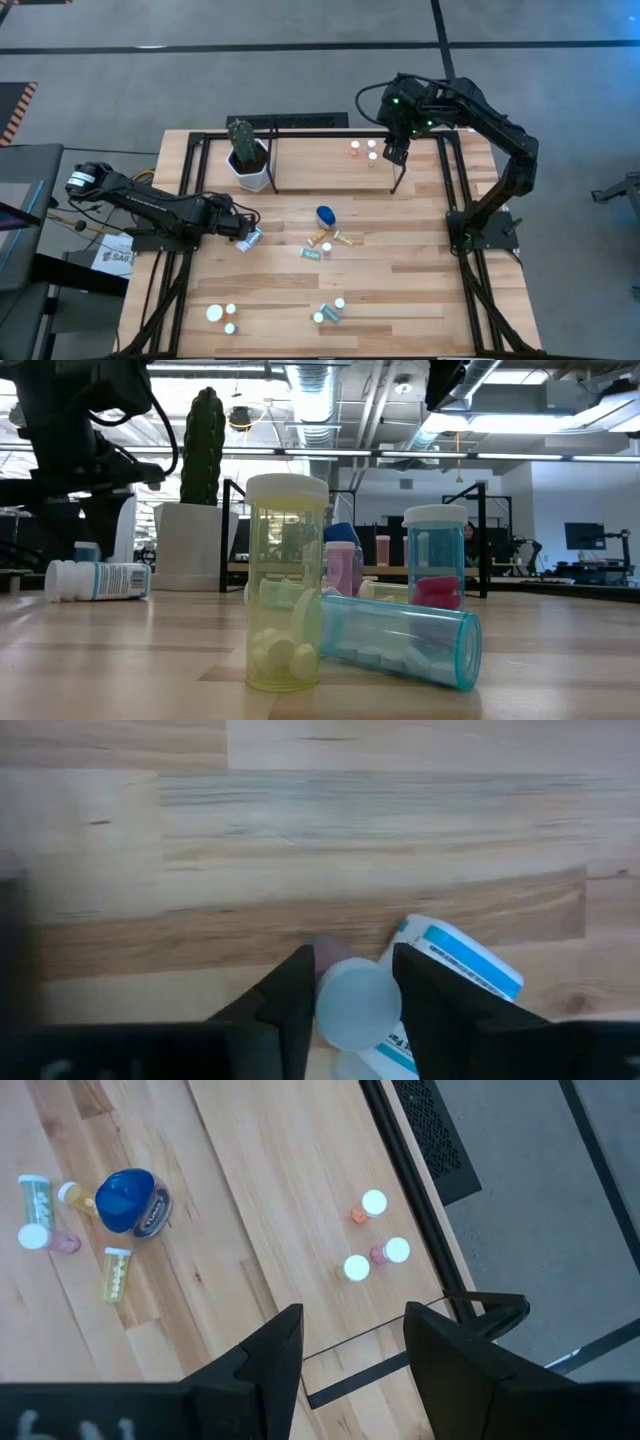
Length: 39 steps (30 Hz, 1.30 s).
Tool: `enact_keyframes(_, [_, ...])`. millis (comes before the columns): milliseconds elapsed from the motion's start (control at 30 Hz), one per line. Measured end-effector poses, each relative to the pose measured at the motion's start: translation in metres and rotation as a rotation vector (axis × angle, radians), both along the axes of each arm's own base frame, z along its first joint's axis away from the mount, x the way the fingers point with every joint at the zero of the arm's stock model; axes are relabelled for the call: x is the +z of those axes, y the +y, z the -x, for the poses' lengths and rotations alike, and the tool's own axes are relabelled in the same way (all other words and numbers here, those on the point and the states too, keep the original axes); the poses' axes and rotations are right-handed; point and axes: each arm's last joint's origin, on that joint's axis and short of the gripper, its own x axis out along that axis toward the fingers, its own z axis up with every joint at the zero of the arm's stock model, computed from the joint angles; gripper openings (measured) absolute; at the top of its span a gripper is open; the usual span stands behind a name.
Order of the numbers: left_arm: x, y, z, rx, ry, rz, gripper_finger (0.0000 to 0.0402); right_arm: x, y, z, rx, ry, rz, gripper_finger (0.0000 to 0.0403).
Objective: Pick and place medicine bottles onto shelf by color
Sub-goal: Put the small blue pill bottle on the shelf
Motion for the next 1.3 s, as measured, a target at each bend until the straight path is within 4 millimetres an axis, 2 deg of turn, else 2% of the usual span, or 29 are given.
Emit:
enact_keyframes(133, [0.000, 0.000, -0.002, 0.000, -0.025, 0.005, 0.0081, 0.000, 0.000, 0.000, 0.000, 0.000, 0.000, 0.0195])
enact_keyframes(300, [0.007, 0.000, -0.007, -0.003, -0.054, -0.020, 0.0090, 0.000, 0.000, 0.000, 0.000, 0.002, -0.001, 0.0195])
enact_keyframes(433, [0.023, 0.001, -0.016, -0.038, -0.106, -0.075, 0.0101, -0.001, 0.001, 0.002, -0.001, 0.019, -0.009, 0.0195])
enact_keyframes(700, [0.059, 0.011, -0.042, -0.135, -0.276, -0.146, 0.0097, -0.002, 0.002, 0.004, -0.001, 0.042, -0.019, 0.0195])
enact_keyframes(900, [0.064, 0.019, -0.083, -0.228, -0.328, -0.148, 0.0096, 0.001, 0.003, 0.008, -0.011, 0.028, -0.017, 0.0195])
enact_keyframes(1133, [0.075, 0.040, -0.141, -0.405, -0.200, -0.210, 0.0096, 0.009, 0.007, 0.019, -0.040, -0.013, -0.016, 0.0195])
enact_keyframes(1300, [0.080, 0.065, -0.168, -0.498, -0.083, -0.259, 0.0096, 0.015, 0.011, 0.027, -0.058, -0.043, -0.014, 0.0195])
